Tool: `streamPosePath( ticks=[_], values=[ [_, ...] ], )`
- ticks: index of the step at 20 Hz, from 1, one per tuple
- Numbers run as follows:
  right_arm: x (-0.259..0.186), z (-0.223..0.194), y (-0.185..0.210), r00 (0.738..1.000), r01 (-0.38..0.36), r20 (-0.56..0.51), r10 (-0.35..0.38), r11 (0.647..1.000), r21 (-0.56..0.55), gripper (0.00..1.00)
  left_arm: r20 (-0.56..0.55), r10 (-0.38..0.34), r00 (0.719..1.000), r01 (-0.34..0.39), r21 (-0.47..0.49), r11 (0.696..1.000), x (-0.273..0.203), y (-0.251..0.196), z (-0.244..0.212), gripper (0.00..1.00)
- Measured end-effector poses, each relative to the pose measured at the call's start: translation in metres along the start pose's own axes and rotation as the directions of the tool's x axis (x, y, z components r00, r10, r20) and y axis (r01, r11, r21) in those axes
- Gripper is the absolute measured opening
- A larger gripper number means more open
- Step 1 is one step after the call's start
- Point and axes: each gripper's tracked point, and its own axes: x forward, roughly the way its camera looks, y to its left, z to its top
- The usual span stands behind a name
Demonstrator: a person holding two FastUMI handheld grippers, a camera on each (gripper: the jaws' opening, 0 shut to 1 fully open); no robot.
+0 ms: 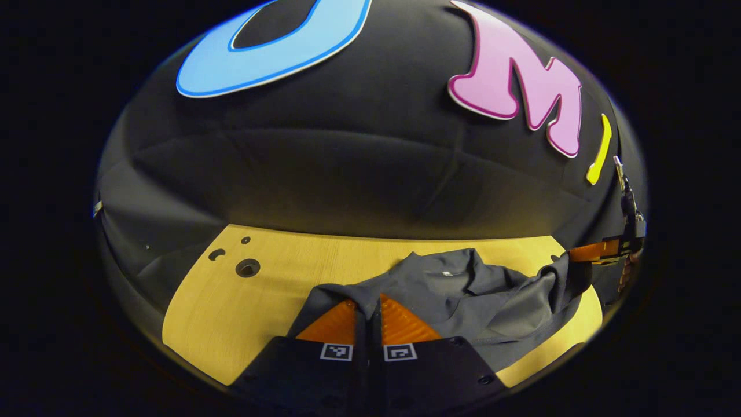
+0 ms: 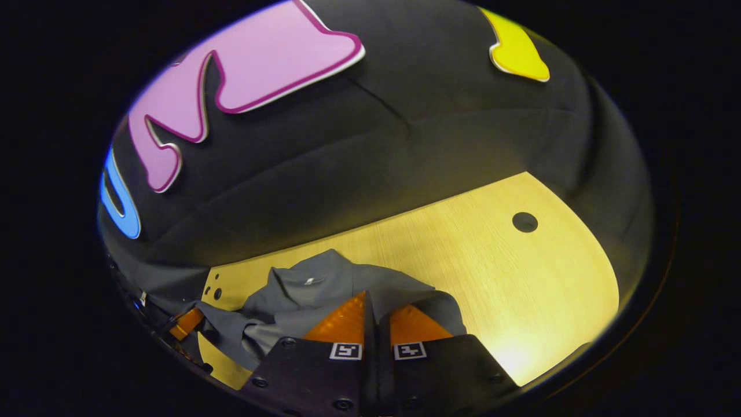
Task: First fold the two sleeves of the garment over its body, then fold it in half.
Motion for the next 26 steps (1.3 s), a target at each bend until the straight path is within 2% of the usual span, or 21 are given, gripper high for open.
streamPosePath(
  ticks=[2,4,6,7,8,9,10,12,16,19,23,26],
  values=[
    [0.019,-0.013,-0.002,0.999,0.016,-0.036,-0.015,0.999,0.030,0.07,-0.018,0.005,1.000,-0.005,-0.018,1.000,0.011,0.003,-0.010,0.05],
    [0.032,-0.025,0.001,0.997,0.015,-0.071,-0.012,0.999,0.044,0.19,-0.039,0.033,0.999,-0.034,-0.028,0.999,0.020,0.008,-0.020,0.08],
    [0.036,-0.035,0.006,0.996,0.005,-0.089,-0.003,1.000,0.022,0.48,-0.067,0.071,0.995,-0.072,-0.016,0.997,0.020,0.014,-0.028,0.18],
    [0.033,-0.037,0.008,0.996,-0.001,-0.091,0.001,1.000,-0.001,0.63,-0.071,0.086,0.994,-0.087,-0.009,0.996,0.018,0.017,-0.030,0.31],
    [0.028,-0.039,0.010,0.997,-0.001,-0.082,-0.001,1.000,-0.026,0.78,-0.059,0.085,0.995,-0.085,-0.010,0.996,0.015,0.015,-0.027,0.49],
    [0.023,-0.039,0.012,0.998,-0.005,-0.070,0.002,0.999,-0.048,0.98,-0.038,0.084,0.996,-0.085,-0.007,0.996,0.006,0.016,-0.020,0.67],
    [0.012,-0.038,0.011,0.998,-0.003,-0.057,-0.001,0.997,-0.072,0.99,-0.013,0.099,0.995,-0.099,0.005,0.995,-0.003,0.020,-0.013,0.84],
    [-0.011,-0.030,0.003,1.000,0.021,-0.013,-0.023,0.993,-0.114,0.99,0.023,0.123,0.992,-0.123,0.028,0.992,-0.026,0.029,-0.003,0.98],
    [-0.067,-0.015,-0.007,0.997,0.045,0.069,-0.035,0.988,-0.148,0.99,0.112,0.128,0.985,-0.136,0.071,0.988,-0.091,0.031,0.026,0.98],
    [-0.120,-0.006,-0.011,0.988,0.061,0.150,-0.039,0.987,-0.148,0.99,0.193,0.122,0.974,-0.134,0.049,0.990,-0.145,0.025,0.045,0.97],
    [-0.203,-0.004,-0.009,0.961,0.084,0.274,-0.039,0.985,-0.154,0.99,0.295,0.108,0.949,-0.124,0.036,0.992,-0.221,0.014,0.062,0.97],
    [-0.260,-0.015,0.002,0.939,0.087,0.345,-0.019,0.979,-0.184,0.98,0.350,0.061,0.935,-0.091,0.070,0.993,-0.279,-0.008,0.062,0.97]
  ],
)
